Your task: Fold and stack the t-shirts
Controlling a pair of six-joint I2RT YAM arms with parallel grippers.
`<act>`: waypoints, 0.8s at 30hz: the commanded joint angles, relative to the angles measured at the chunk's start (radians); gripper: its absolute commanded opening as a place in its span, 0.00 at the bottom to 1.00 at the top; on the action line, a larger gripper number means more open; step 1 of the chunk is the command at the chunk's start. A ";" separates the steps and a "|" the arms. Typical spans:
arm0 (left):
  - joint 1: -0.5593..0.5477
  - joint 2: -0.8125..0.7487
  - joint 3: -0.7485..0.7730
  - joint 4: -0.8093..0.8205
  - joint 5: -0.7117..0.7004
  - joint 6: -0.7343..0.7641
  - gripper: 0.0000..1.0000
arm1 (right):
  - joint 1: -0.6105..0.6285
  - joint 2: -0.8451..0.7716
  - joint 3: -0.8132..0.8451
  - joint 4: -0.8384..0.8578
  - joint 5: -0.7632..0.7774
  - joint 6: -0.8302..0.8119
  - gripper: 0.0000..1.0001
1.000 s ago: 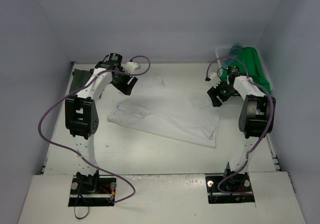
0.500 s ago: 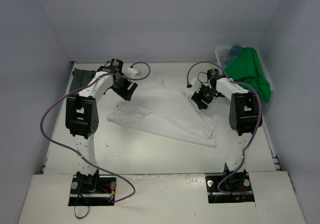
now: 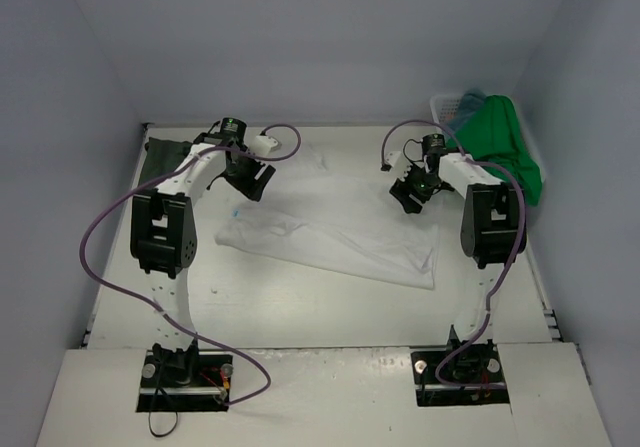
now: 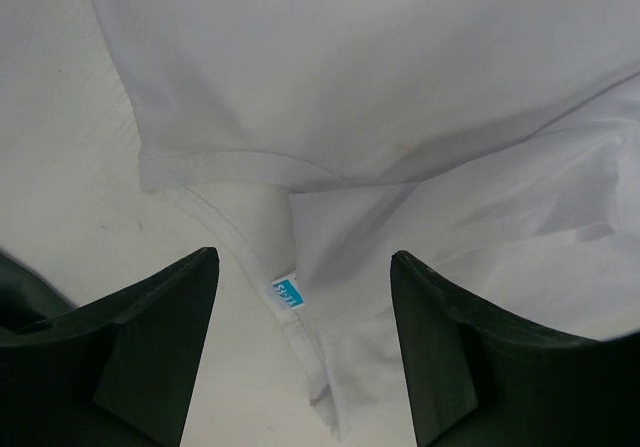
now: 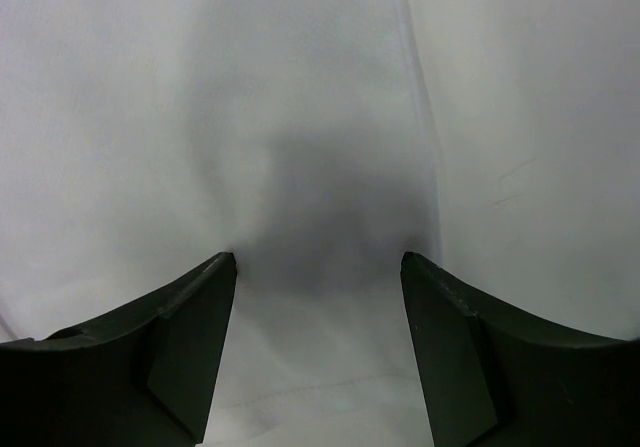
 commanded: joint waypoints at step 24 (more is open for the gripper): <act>-0.011 -0.027 0.025 0.061 0.034 -0.029 0.63 | -0.045 0.031 0.089 -0.010 -0.010 -0.032 0.61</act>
